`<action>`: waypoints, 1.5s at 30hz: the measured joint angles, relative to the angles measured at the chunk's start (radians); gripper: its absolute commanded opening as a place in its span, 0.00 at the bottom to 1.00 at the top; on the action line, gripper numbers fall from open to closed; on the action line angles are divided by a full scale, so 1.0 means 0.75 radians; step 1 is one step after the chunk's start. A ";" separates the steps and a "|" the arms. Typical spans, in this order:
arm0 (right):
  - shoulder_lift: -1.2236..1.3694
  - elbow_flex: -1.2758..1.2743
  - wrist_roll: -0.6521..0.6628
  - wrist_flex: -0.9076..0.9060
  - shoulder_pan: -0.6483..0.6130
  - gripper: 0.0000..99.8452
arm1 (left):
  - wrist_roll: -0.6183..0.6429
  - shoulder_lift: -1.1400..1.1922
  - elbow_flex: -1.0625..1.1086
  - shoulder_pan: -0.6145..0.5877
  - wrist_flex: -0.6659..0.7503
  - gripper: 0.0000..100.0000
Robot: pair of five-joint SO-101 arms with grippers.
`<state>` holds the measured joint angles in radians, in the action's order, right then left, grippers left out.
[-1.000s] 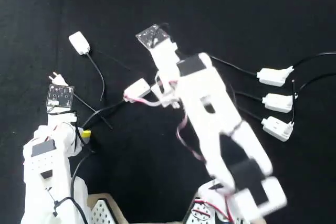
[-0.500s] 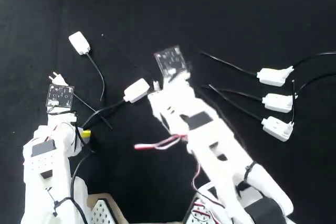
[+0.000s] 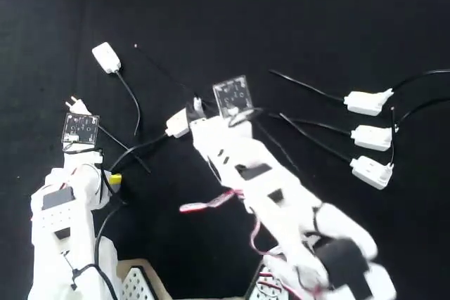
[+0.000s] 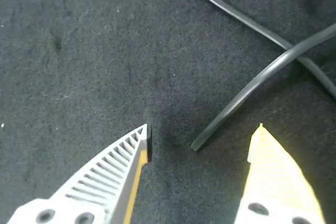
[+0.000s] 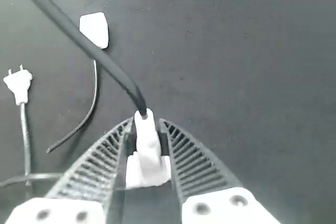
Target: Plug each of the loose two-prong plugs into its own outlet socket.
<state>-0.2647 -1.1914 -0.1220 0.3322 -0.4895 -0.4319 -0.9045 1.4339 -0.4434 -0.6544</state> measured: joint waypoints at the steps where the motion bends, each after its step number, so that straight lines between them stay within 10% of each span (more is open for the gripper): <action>1: 0.068 0.035 0.000 0.035 0.000 0.01 | 0.000 0.000 0.000 0.000 0.000 0.30; 30: 0.777 0.129 0.102 0.986 0.000 0.01 | 0.000 0.000 0.000 0.000 0.000 0.30; 45: 0.779 0.106 0.106 1.009 -0.023 0.01 | 0.000 0.000 0.000 0.000 0.000 0.30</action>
<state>0.3199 -1.1116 -0.0422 1.0886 -0.5063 -0.4319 -0.9045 1.4339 -0.4434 -0.6544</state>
